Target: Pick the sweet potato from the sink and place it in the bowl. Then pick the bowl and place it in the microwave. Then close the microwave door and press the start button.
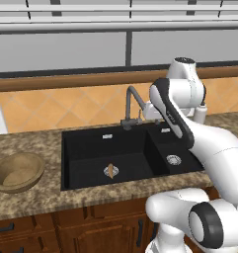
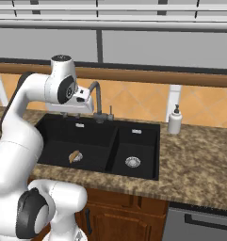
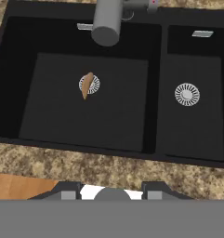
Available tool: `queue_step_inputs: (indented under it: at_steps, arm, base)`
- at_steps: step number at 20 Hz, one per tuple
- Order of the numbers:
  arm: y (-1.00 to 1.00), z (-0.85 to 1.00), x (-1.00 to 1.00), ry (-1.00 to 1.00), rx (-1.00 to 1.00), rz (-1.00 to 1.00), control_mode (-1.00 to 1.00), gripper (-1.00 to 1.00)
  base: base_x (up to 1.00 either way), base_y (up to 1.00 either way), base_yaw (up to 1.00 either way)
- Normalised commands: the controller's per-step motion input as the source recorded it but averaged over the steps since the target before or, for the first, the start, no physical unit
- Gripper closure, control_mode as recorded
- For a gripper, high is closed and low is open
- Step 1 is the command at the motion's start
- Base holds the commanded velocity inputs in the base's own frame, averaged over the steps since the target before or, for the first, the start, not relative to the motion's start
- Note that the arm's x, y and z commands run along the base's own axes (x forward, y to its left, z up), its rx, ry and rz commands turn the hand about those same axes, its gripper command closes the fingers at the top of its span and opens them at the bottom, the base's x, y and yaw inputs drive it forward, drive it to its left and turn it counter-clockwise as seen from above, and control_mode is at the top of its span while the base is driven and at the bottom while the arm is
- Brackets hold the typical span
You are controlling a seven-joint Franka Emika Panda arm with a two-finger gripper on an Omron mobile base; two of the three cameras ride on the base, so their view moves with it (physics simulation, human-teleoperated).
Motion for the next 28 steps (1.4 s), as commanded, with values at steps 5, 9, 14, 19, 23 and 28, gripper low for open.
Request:
queue_step_inputs:
  at_steps: [5,9,14,19,23,28]
  arm:
    - [0.06,0.0,-0.33,-0.03,0.02,0.0,-1.0,-1.0]
    - [0.31,-0.13,-0.49,0.0,0.02,0.0,-1.0,-1.0]
    - [0.51,-0.27,-0.22,0.0,-0.03,0.0,-1.0,-1.0]
    - [0.39,-0.36,0.04,0.0,-0.08,0.0,-1.0,-1.0]
    - [0.23,-0.39,0.2,0.01,-0.03,0.0,-1.0,-1.0]
    - [0.27,-0.58,0.27,0.0,0.0,0.0,-1.0,-1.0]
  base:
    - [0.0,0.0,0.0]
    - [0.0,0.0,0.0]
    - [0.0,0.0,0.0]
    - [0.0,0.0,0.0]
    - [0.0,0.0,0.0]
    - [0.0,0.0,0.0]
